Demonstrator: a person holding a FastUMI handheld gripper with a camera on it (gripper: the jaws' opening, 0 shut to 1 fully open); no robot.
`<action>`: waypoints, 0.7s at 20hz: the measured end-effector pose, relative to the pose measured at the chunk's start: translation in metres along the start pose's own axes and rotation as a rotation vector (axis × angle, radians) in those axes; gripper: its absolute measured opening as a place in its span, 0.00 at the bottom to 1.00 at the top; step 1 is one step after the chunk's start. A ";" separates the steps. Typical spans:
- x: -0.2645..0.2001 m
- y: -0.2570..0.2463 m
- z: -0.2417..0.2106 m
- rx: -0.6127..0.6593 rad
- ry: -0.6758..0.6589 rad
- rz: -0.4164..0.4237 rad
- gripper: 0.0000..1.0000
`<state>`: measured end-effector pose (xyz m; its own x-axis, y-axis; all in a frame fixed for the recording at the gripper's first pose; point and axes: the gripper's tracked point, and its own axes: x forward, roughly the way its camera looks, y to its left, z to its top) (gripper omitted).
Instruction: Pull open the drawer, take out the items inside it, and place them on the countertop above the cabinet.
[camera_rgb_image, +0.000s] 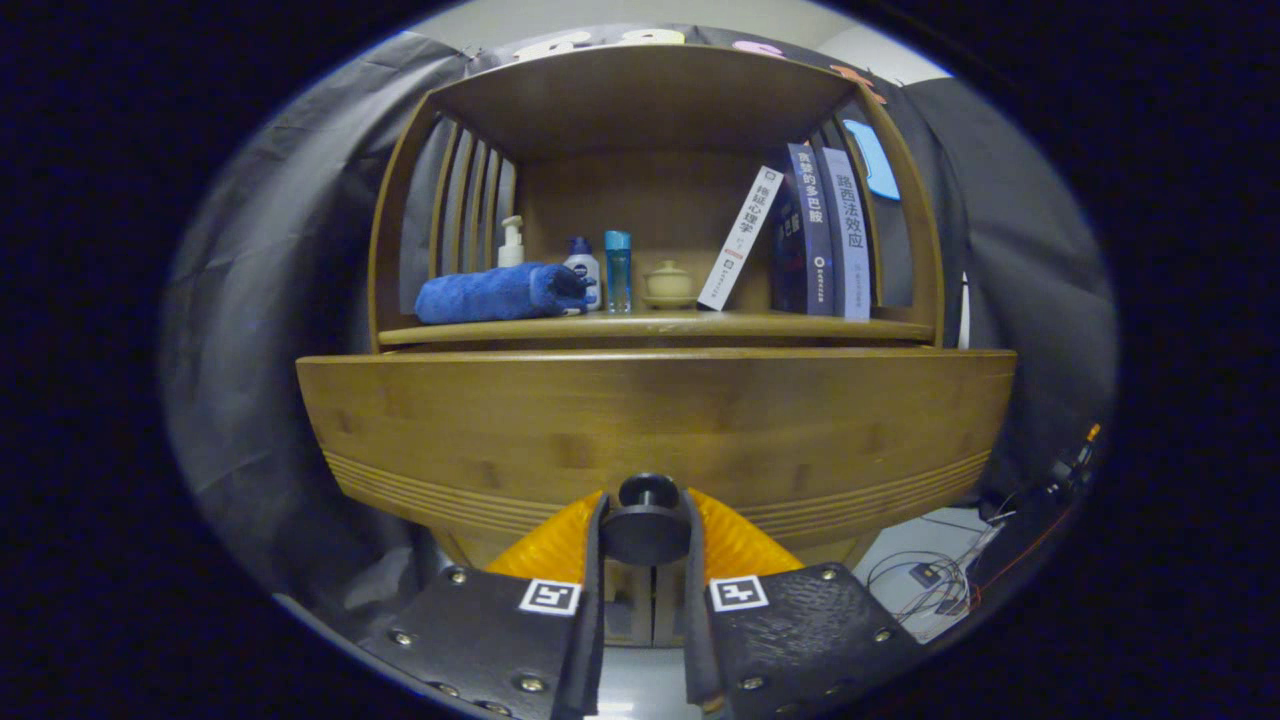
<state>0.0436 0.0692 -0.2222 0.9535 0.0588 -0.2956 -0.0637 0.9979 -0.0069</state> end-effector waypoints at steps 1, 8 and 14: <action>-0.013 0.001 -0.003 -0.002 0.004 0.001 0.33; -0.071 0.003 -0.021 0.025 0.043 0.044 0.33; -0.091 -0.010 -0.023 -0.041 0.023 0.006 0.14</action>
<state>-0.0492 0.0529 -0.2167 0.9462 0.0641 -0.3173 -0.0823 0.9956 -0.0443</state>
